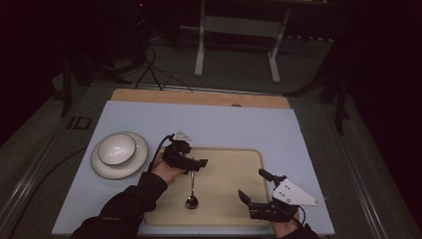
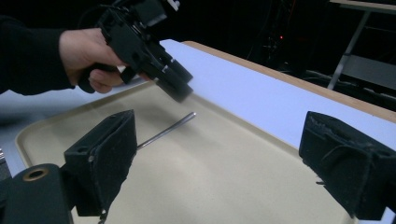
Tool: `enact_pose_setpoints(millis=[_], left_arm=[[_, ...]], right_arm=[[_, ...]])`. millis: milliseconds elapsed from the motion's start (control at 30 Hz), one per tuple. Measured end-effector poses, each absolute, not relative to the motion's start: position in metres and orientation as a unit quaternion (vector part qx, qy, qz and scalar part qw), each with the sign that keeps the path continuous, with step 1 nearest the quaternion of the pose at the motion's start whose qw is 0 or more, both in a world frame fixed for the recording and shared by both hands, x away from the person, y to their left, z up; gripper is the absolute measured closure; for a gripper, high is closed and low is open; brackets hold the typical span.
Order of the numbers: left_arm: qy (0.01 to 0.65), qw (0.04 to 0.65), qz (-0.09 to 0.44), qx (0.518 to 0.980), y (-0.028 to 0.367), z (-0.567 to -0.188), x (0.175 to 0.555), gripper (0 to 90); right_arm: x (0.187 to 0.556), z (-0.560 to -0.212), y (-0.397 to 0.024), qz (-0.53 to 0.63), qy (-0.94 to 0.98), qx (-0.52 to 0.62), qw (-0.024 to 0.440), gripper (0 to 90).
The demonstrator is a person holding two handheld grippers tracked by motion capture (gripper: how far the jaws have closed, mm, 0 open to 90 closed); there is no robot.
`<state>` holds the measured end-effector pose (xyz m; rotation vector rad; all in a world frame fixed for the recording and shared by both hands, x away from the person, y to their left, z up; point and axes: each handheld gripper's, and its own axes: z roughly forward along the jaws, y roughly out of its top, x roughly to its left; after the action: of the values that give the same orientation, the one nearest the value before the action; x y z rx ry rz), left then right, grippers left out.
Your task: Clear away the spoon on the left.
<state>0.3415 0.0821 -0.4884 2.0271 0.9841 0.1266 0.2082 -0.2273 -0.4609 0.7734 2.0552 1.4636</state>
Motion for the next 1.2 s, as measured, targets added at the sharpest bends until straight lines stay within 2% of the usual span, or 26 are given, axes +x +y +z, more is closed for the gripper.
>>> enact_pose_setpoints(millis=[67,533,1200], left_arm=[[0.383,0.434,0.055,0.813,0.083,-0.485,0.338,1.3],[0.302,0.466,0.072,0.828,0.095,-0.460,0.309,1.1],[0.275,0.486,0.080,0.826,0.128,-0.423,0.265,1.2]], right_arm=[[0.209,-0.461,-0.227,0.537,0.754,0.283,0.250,11.6],[0.209,-0.462,-0.227,0.534,0.756,0.288,0.248,11.6],[0.209,-0.462,-0.226,0.534,0.755,0.286,0.249,11.6]])
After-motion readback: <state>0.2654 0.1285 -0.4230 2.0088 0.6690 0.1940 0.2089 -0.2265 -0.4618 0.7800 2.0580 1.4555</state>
